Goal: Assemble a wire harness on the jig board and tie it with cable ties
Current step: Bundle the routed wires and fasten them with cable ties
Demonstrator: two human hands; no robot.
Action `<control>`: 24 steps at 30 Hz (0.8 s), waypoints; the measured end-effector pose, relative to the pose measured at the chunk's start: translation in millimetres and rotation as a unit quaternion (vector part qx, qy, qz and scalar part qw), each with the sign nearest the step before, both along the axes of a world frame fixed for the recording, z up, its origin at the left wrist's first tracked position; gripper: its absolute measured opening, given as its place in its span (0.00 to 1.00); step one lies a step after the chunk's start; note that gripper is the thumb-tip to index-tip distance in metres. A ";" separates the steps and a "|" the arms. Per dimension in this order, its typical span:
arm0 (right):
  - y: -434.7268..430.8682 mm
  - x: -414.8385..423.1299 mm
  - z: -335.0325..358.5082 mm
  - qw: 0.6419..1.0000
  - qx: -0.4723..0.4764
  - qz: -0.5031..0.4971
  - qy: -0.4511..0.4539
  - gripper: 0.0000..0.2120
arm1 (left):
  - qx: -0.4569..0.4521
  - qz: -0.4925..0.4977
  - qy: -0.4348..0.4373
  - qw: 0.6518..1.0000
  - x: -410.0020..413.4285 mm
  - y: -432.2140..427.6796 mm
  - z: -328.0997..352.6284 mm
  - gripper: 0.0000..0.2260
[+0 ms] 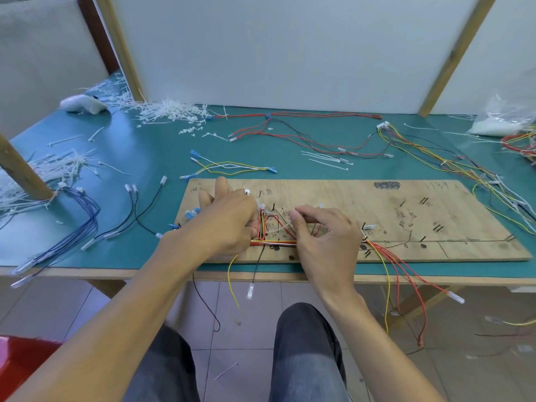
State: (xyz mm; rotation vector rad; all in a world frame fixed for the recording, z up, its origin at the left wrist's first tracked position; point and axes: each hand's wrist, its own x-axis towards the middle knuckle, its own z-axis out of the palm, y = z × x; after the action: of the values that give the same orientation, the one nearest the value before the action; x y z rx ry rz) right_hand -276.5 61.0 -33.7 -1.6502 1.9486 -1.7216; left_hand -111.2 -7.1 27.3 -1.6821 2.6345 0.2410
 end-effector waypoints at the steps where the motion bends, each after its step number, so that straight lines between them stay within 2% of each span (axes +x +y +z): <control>1: -0.2 0.3 0.5 1.000 0.006 0.000 0.006 0.03 | 0.003 -0.002 -0.007 1.000 -0.8 0.0 1.0 0.07; 7: 2.0 -0.7 1.2 1.000 0.020 0.003 0.002 0.03 | -0.023 -0.019 -0.038 0.999 -2.2 3.2 3.0 0.06; 11: 2.0 -0.1 2.4 1.000 0.024 0.001 0.001 0.02 | -0.021 -0.004 -0.013 1.000 -3.0 1.9 5.2 0.06; 19: 1.7 -0.2 4.8 0.999 0.036 0.006 -0.006 0.02 | 0.002 -0.019 -0.034 0.999 -2.0 4.8 5.5 0.12; 24: -0.3 -1.3 1.5 0.997 0.056 0.020 0.043 0.03 | -0.001 -0.019 -0.080 0.997 2.8 4.0 11.0 0.07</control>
State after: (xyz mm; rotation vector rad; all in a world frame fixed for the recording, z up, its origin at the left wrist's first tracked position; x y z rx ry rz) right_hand -277.8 60.7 -32.3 -1.7387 1.9950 -1.5209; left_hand -108.4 -3.1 38.3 -1.5785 2.5481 0.0975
